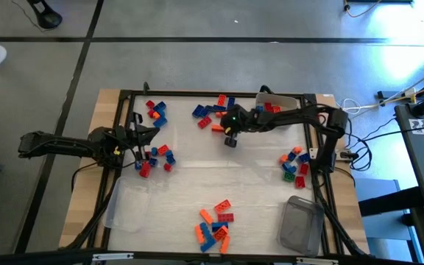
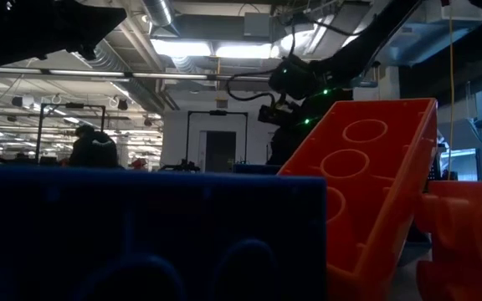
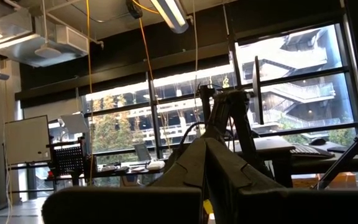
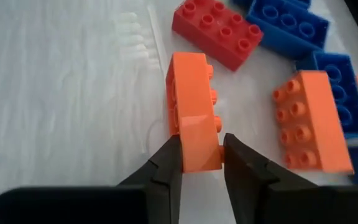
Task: Sort blocks by size
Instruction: Put the orange game piece into the gray bin
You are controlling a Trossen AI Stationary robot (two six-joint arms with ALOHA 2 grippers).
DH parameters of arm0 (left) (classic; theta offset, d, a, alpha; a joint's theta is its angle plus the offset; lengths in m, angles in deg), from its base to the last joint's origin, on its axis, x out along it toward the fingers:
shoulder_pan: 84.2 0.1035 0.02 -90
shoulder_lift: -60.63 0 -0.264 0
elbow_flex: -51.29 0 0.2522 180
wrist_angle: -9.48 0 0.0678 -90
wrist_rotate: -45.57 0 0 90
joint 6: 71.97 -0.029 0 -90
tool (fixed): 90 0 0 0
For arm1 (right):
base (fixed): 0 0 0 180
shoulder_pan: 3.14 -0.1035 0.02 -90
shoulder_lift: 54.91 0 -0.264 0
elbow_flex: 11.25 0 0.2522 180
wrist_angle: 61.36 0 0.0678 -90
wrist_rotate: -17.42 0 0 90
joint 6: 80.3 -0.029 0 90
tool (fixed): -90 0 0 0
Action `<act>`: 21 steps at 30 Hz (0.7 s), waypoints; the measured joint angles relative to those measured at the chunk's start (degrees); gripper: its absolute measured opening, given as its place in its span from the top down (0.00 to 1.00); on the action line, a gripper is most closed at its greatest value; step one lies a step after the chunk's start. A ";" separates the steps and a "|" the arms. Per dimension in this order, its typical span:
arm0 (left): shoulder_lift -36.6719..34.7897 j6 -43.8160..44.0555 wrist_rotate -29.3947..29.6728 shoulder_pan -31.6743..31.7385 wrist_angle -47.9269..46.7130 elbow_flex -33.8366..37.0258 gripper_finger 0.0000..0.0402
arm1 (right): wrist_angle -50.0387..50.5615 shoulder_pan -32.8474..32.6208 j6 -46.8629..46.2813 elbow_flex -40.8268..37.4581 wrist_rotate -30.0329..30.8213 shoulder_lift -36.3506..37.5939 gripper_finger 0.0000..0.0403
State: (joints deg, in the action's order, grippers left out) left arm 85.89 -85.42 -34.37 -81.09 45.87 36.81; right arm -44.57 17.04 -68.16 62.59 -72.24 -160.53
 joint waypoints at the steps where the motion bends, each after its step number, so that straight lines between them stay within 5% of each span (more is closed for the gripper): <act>1: 0.00 0.00 -0.02 0.01 0.03 0.00 1.00 | 0.73 0.00 0.00 -0.01 0.26 0.93 0.77; 21: 0.00 0.20 -0.02 -0.01 0.01 0.00 1.00 | 23.22 0.13 -0.25 -0.12 20.09 26.56 0.76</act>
State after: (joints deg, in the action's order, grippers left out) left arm 85.89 -85.23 -34.39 -81.11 45.87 36.81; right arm -21.35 17.18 -68.40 62.47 -52.15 -133.97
